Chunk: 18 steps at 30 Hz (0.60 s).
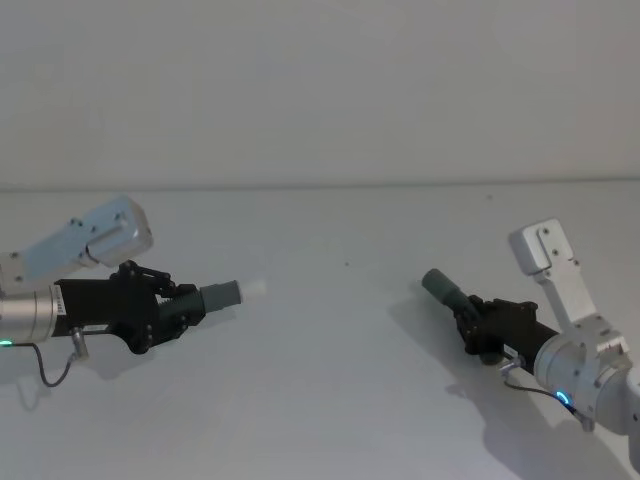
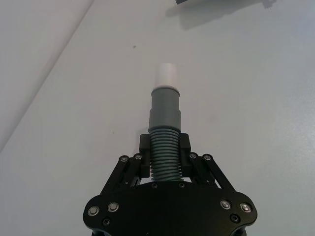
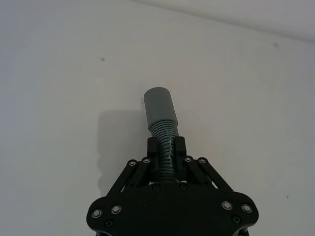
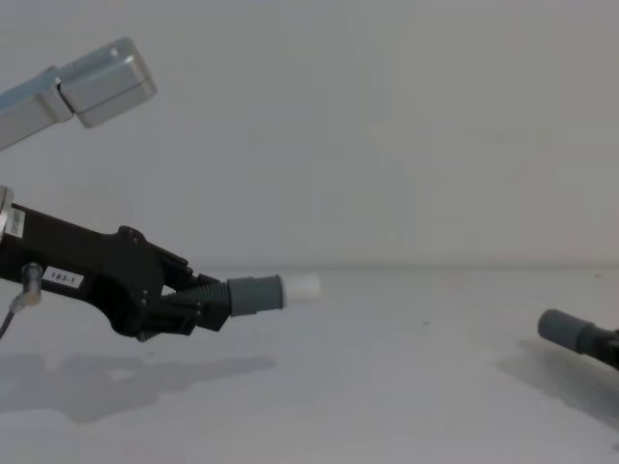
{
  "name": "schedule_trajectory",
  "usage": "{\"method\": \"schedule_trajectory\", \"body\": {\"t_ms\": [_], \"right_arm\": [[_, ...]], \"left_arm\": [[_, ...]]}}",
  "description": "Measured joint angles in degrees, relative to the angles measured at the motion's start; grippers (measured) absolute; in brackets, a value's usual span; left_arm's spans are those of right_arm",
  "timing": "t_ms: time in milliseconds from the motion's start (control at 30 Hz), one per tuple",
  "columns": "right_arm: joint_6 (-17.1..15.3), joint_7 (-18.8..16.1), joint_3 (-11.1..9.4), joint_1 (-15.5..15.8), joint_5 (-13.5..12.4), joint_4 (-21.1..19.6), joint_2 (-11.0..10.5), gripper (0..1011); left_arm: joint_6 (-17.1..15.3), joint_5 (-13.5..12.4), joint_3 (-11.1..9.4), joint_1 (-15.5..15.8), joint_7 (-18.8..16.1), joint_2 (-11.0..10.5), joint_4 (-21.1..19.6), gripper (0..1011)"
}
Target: Use both hands to pick up one end of the pipe from the table, align the ends, and insert them.
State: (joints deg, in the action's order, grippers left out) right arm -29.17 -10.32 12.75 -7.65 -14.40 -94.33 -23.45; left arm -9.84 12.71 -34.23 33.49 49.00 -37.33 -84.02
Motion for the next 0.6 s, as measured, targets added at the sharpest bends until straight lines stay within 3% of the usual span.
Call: {"method": "schedule_trajectory", "body": {"t_ms": [600], "right_arm": [[4.07,-10.61,4.37,-2.66,2.05,-1.96,-5.86,177]], "left_arm": [[0.78,-0.44,-0.3,0.0,-0.5,-0.11,-0.16,301]]}}
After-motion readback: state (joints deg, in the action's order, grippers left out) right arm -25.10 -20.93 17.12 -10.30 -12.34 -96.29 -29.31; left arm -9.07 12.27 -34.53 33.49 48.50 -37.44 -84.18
